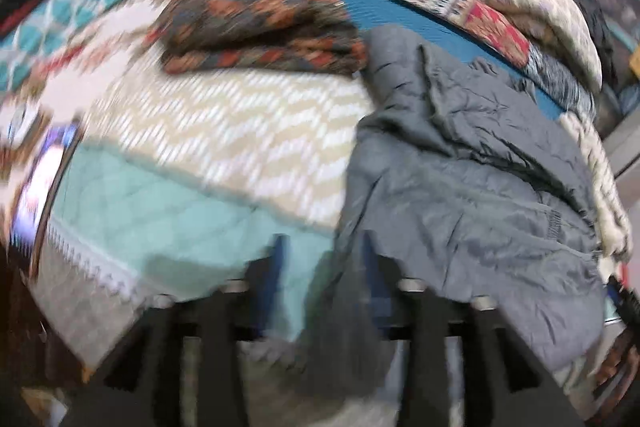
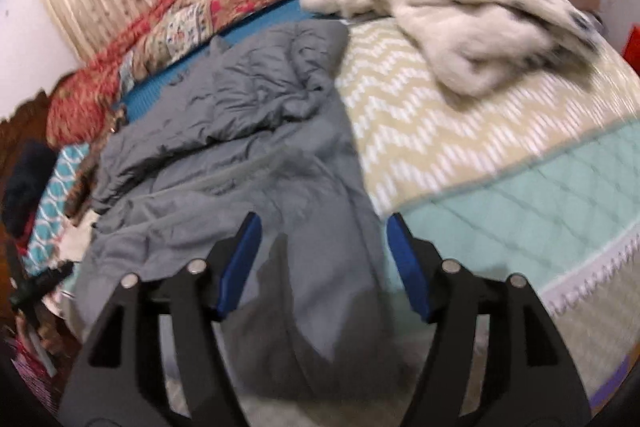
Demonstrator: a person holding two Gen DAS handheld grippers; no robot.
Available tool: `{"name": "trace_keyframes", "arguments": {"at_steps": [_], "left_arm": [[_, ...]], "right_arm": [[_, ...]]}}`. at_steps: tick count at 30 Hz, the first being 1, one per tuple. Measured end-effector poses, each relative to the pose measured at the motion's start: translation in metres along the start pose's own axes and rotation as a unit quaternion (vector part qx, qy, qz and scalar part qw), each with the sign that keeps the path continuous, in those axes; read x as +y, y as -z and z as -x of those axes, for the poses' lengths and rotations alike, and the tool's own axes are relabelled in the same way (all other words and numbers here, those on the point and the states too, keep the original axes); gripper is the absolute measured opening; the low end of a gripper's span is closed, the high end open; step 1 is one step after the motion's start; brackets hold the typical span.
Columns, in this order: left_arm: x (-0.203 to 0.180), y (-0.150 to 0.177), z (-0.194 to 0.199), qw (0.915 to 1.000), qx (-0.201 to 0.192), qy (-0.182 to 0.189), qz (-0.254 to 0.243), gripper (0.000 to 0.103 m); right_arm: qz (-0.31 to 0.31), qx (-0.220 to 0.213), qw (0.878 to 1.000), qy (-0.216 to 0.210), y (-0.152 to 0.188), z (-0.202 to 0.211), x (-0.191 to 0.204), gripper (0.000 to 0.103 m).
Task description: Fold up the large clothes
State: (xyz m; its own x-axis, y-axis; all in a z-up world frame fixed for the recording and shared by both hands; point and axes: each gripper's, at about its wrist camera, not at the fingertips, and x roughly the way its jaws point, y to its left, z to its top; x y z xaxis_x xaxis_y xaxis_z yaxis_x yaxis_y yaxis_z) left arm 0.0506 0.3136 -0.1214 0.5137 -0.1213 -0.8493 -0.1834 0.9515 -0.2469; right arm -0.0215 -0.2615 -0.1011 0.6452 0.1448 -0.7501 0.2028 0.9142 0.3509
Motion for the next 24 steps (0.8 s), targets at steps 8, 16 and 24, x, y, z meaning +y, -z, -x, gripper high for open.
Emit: {"name": "trace_keyframes", "arguments": {"at_steps": [8, 16, 24], "left_arm": [[0.027, 0.042, 0.003, 0.9882, 0.040, 0.113, 0.095, 0.000], [0.025, 0.055, -0.017, 0.9629, 0.083, 0.191, 0.172, 0.000], [0.030, 0.070, -0.020, 0.9578, 0.089, 0.202, 0.185, 0.000]], "right_arm": [[-0.116, 0.036, 0.989, -0.087, 0.040, 0.029, -0.045, 0.069], [-0.167, 0.067, 0.973, -0.146, 0.063, 0.030, -0.051, 0.070], [-0.177, 0.082, 0.967, -0.165, 0.082, 0.016, -0.046, 0.075]]}}
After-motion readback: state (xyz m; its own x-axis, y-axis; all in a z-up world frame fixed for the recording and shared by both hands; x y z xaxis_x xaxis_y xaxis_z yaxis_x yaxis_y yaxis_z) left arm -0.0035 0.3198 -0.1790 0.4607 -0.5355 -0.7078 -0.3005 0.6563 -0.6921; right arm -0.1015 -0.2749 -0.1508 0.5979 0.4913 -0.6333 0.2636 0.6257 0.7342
